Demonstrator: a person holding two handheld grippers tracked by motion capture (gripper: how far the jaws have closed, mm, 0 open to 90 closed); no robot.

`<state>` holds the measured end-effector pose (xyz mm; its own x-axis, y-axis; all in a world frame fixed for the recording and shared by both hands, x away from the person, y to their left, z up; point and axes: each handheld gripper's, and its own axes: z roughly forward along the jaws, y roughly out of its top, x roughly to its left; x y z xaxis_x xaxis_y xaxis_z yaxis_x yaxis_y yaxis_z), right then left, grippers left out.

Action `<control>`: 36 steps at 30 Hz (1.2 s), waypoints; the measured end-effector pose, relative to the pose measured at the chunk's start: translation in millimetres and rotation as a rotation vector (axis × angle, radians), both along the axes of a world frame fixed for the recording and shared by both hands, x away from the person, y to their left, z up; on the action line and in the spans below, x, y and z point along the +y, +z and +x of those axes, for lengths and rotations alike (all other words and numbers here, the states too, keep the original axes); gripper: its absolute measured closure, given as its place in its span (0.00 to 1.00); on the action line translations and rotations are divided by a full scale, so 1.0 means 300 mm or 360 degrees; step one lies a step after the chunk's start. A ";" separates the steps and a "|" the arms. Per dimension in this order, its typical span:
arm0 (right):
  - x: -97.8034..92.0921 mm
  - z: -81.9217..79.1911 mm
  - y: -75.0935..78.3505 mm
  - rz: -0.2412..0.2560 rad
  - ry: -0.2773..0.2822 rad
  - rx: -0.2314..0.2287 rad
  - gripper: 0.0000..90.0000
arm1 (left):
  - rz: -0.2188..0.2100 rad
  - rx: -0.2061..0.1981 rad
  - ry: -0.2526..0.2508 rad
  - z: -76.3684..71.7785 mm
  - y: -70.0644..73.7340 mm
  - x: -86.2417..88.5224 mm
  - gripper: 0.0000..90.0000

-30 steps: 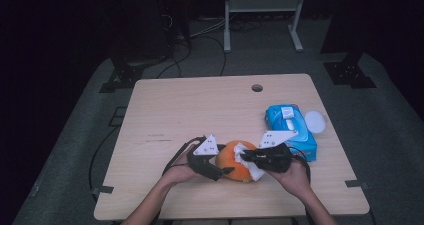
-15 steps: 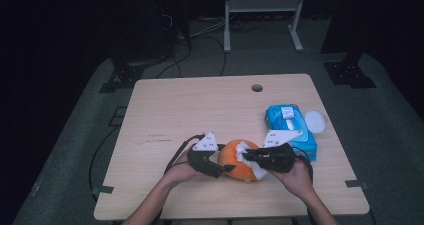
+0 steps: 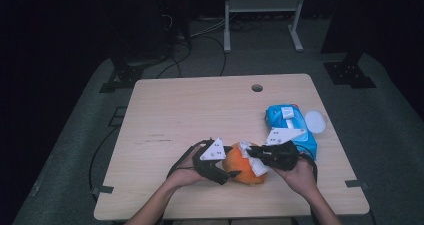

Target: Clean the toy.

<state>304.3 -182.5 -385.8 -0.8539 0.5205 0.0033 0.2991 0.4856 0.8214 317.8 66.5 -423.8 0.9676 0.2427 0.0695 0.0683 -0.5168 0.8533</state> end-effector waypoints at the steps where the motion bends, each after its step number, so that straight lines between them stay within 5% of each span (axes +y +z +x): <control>1: -0.007 0.001 -0.006 0.0010 -0.0006 0.0013 0.93 | -0.0018 0.0046 0.0024 0.012 -0.004 0.004 0.17; 3: -0.016 0.000 -0.010 0.0028 -0.0010 0.0024 0.93 | -0.0030 0.0127 0.0060 0.027 -0.015 0.006 0.10; 5: -0.013 -0.002 -0.005 0.0003 -0.0006 0.0004 0.93 | -0.0055 0.0166 0.0040 0.031 -0.027 0.008 0.14; 10: 0.015 -0.023 0.014 -0.0016 0.0012 -0.0041 0.93 | -0.0004 0.0089 0.0036 0.013 -0.004 0.003 0.32; 18: 0.139 -0.071 0.022 -0.0092 0.0150 -0.0091 0.93 | 0.0091 -0.0068 -0.0001 -0.026 0.011 -0.025 0.33; 28: -0.021 -0.004 0.010 -0.0032 -0.0053 -0.0020 0.93 | 0.0066 -0.0021 -0.0016 -0.008 -0.014 -0.002 0.31; 32: -0.020 -0.008 0.006 -0.0040 -0.0056 -0.0014 0.93 | 0.0001 0.0094 -0.0017 0.005 -0.013 -0.004 0.22; 36: 0.014 -0.025 0.018 -0.0056 -0.0020 -0.0047 0.93 | 0.0050 0.0028 -0.0007 -0.006 -0.007 -0.005 0.28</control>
<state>296.9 -178.2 -380.5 -0.8468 0.5305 -0.0403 0.2813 0.5107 0.8125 316.0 65.1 -425.8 0.9698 0.2366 0.0599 0.0811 -0.5438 0.8353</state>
